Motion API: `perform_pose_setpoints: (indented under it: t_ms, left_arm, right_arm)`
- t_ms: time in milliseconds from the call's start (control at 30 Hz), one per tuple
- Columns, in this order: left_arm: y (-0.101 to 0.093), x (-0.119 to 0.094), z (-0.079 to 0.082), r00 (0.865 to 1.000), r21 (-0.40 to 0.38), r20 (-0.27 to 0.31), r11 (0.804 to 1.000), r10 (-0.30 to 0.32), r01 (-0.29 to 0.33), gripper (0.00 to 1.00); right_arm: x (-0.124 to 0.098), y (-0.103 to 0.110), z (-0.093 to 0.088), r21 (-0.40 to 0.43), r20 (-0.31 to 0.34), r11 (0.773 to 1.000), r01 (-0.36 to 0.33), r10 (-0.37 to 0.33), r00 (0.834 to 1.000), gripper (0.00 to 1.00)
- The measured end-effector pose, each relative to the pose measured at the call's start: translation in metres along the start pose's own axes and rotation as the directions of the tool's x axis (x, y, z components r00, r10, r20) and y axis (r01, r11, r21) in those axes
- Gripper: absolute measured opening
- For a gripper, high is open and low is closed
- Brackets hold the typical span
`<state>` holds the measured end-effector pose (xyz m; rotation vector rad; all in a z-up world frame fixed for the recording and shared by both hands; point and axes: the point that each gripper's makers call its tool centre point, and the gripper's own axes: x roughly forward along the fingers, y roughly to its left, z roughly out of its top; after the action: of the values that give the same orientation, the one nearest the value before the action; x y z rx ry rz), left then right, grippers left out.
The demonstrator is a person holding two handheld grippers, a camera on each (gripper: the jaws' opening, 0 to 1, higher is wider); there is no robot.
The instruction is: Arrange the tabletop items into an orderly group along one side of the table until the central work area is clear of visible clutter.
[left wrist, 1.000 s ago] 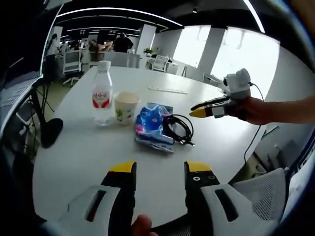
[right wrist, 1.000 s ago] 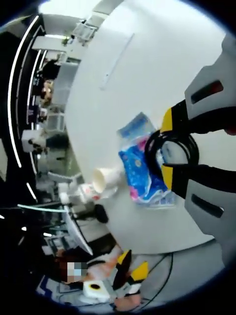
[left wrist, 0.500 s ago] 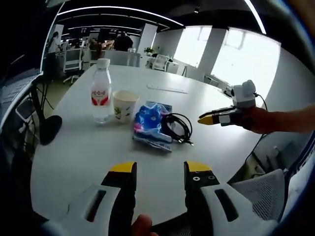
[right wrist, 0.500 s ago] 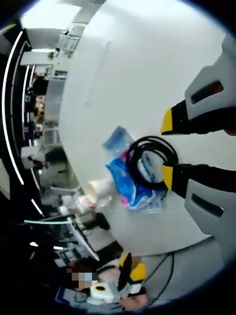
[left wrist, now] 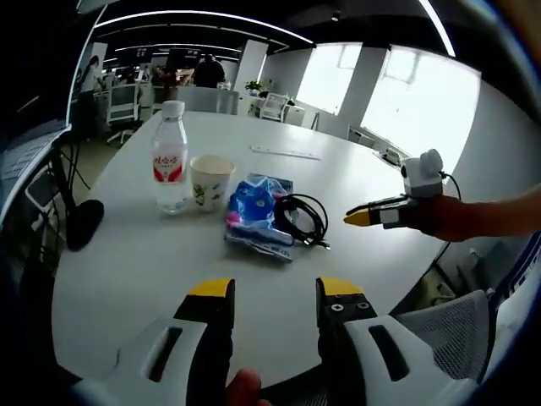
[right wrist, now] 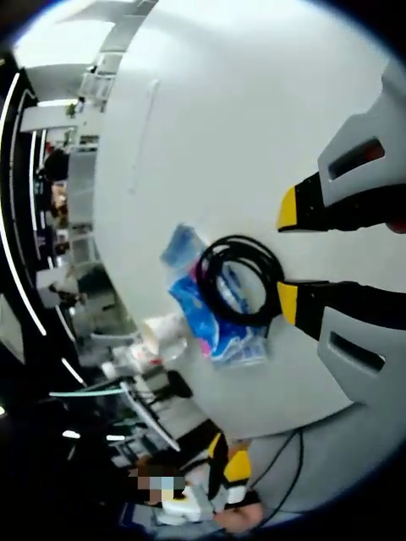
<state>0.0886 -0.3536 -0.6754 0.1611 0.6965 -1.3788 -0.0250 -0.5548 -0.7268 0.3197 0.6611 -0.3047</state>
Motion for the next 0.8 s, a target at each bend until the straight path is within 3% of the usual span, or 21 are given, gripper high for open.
perform_pose_setpoints:
  t_ms: [400, 800]
  left_arm:
    - [0.004, 0.0, 0.001, 1.0, -0.014, 0.009, 1.0, 0.011, -0.01, 0.37]
    - [0.005, 0.001, 0.009, 0.999, -0.033, 0.036, 0.999, 0.023, -0.022, 0.37]
  right_arm:
    - [0.012, -0.001, 0.008, 0.064, 0.019, 0.998, 0.005, -0.007, 1.0, 0.2]
    - [0.042, -0.005, 0.021, 0.14, 0.015, 0.99, 0.036, -0.038, 0.999, 0.26]
